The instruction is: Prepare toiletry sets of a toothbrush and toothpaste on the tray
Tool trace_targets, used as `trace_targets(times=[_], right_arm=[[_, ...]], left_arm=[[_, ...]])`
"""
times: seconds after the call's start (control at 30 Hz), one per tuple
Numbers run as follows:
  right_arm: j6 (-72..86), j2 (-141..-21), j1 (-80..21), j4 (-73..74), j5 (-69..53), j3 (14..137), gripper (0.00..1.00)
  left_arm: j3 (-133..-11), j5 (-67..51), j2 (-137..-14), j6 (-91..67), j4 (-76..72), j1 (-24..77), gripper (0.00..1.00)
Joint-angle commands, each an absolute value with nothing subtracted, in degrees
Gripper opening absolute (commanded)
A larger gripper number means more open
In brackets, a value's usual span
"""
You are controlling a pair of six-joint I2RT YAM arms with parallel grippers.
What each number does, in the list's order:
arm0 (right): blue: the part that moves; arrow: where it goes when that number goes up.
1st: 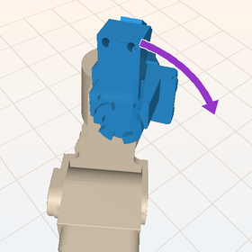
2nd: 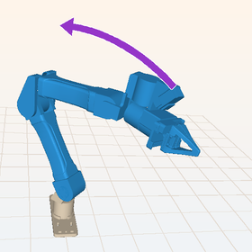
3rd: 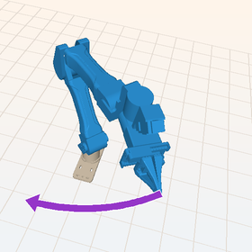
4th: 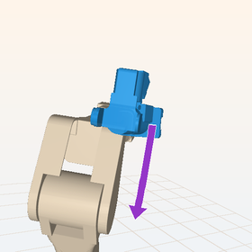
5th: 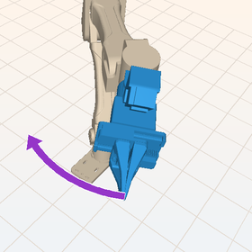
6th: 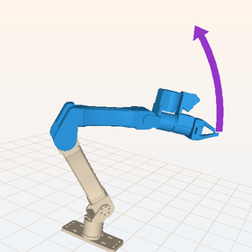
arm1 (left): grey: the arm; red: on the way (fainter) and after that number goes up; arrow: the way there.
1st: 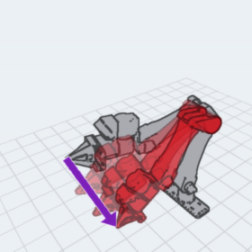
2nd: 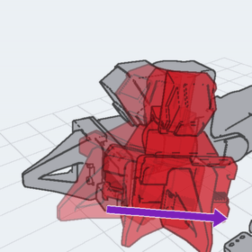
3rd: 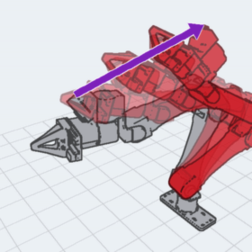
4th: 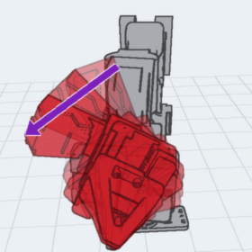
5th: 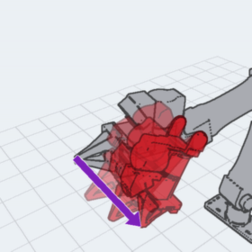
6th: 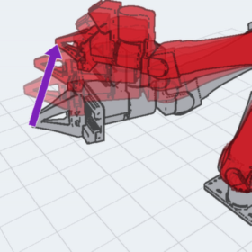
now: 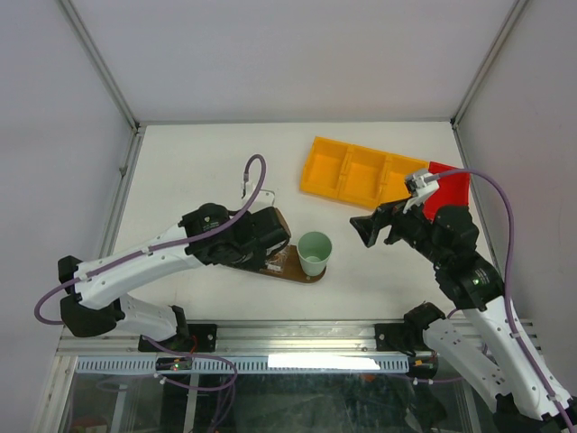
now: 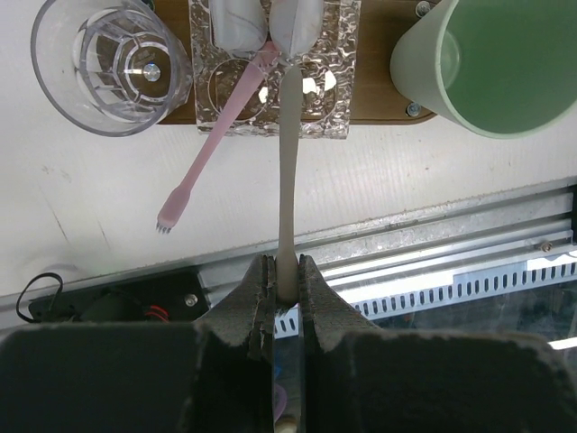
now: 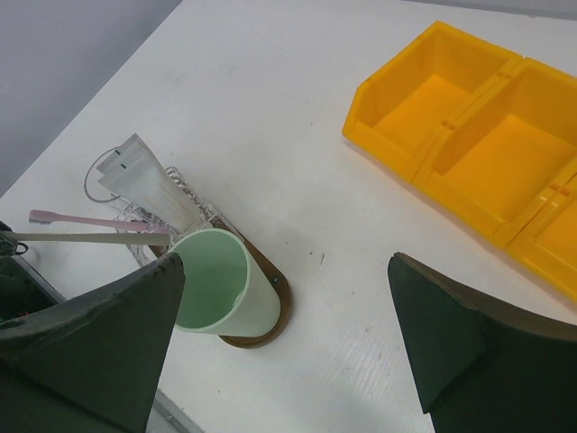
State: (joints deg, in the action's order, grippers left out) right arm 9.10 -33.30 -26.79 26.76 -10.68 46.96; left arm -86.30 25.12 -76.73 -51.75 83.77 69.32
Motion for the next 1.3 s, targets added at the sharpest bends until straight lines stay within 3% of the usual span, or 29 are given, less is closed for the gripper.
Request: trace_targets(times=[0.0, 1.27], right_arm=[[9.6, -32.6, -27.0, 23.2, -10.0, 47.0, 1.00], [9.9, -32.0, -26.9, 22.9, -10.7, 46.7, 0.99]], left_arm=[[-87.8, 25.3, -76.7, -49.9, 83.0, 67.9, 0.00], [-86.6, 25.1, -84.6, -51.4, 82.9, 66.8, 0.05]])
